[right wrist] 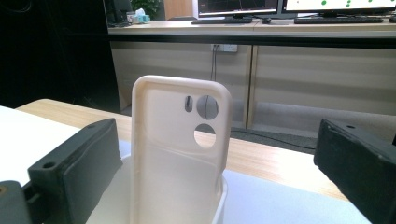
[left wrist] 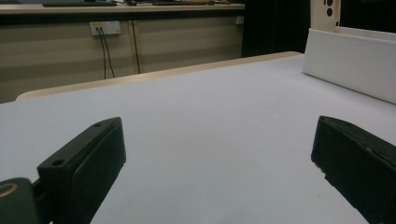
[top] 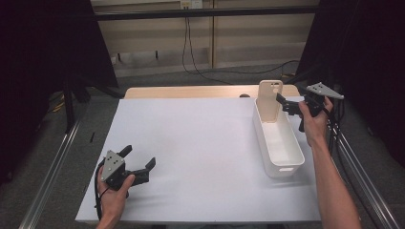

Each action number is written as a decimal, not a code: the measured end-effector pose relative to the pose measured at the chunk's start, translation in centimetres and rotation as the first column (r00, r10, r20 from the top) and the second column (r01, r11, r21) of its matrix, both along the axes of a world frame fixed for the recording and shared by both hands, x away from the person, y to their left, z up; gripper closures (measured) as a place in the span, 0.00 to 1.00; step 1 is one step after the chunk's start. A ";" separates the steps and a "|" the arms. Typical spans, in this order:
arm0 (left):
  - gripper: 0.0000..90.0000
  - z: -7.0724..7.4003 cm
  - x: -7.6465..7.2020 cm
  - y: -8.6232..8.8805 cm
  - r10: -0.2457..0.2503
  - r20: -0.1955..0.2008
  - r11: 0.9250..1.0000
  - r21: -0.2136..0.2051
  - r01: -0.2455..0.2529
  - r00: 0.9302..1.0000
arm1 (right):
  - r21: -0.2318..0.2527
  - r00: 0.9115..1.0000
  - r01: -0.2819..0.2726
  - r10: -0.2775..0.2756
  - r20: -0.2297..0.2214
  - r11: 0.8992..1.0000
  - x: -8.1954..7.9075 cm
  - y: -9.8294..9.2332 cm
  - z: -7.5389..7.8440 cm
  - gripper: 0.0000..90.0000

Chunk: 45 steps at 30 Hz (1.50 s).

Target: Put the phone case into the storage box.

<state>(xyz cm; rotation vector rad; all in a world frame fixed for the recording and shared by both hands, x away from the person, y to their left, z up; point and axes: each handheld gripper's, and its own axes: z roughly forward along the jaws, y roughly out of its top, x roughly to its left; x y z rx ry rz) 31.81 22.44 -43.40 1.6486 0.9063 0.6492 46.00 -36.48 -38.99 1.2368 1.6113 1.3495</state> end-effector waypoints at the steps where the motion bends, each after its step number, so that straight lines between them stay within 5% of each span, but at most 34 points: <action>1: 0.03 0.0 0.0 0.0 0.000 0.001 1.000 0.000 0.000 1.000 | -0.003 1.000 -0.002 0.002 0.001 1.000 -0.1 0.0 0.0 0.00; 18: 0.03 0.1 -0.2 0.2 0.012 0.005 0.999 -0.045 -0.012 1.000 | -0.025 1.000 0.004 -0.004 0.021 1.000 -2.9 0.2 0.7 0.00; 45: 0.03 0.3 -0.7 0.5 0.033 0.023 0.998 -0.053 -0.032 0.999 | -0.001 0.998 -0.001 0.001 0.059 1.000 -8.0 -0.2 0.7 0.00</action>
